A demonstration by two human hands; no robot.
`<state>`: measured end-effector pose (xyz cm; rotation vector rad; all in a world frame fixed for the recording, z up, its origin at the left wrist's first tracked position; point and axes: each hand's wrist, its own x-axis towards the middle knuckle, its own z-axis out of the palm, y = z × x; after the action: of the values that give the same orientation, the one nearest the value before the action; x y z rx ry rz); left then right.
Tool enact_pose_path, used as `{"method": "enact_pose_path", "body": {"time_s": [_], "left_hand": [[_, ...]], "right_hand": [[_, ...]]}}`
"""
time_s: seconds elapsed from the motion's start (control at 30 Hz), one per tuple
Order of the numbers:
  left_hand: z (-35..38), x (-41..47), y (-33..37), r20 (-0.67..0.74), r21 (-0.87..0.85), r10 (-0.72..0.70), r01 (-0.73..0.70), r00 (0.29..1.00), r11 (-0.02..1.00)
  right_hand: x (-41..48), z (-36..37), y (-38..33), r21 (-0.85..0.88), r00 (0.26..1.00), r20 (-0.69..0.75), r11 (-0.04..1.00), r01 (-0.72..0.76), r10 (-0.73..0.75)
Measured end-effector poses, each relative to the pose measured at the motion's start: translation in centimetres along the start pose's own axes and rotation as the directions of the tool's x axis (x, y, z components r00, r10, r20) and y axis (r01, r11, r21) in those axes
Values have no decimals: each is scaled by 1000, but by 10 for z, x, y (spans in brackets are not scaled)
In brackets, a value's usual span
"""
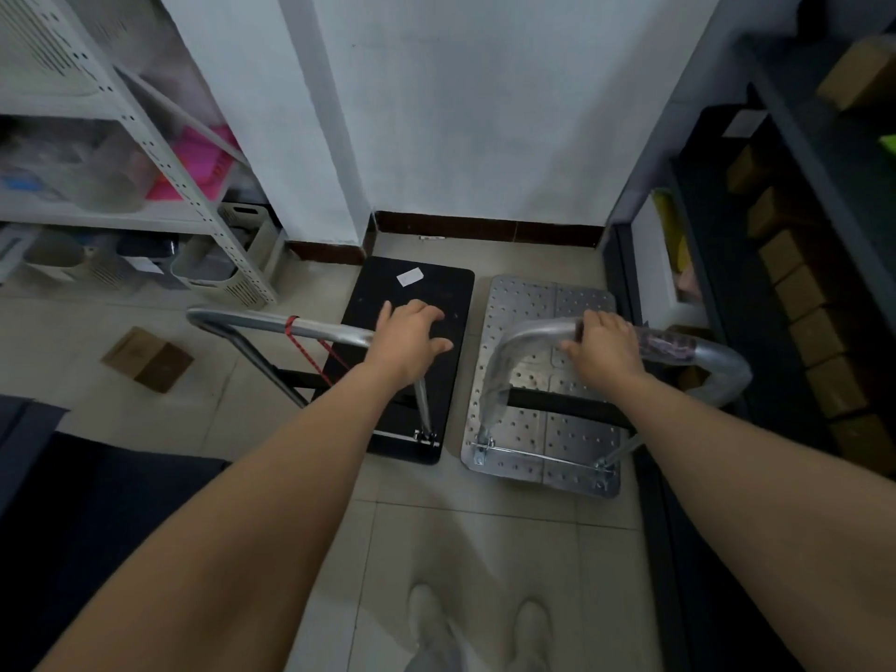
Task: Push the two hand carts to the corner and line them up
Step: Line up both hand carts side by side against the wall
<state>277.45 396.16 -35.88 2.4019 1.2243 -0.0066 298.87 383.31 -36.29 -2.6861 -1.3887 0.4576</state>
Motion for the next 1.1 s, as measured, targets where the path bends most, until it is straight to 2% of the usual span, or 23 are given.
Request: {"method": "enact_pose_path", "body": {"time_s": [0.23,0.33,0.4,0.5,0.73,0.93,1.1], "left_hand": [[35,16,92,84,-76,124,-118,989,990],[49,19,123,145,-122,128,-110,981,986],[59,18,138,219,-160,107,-73,970,984],[72,15,148,311,-252,80,1,947,968],[81,9,167,306,-219,3,67,952,973],[89,4,192,263,-200,-9,63,965,978],[96,9,215,251,-172,-2,47,968,984]], "right_hand": [[-11,6,27,180,997,-15,980,82,-80],[-20,6,45,265,995,59,962,66,-84],[-28,6,61,254,991,107,966,56,-86],[-35,8,85,162,992,83,983,80,-95],[-43,6,115,102,994,90,993,60,-69],[-46,6,135,111,997,41,991,-68,64],[-38,1,155,97,996,3,992,-86,86]]}}
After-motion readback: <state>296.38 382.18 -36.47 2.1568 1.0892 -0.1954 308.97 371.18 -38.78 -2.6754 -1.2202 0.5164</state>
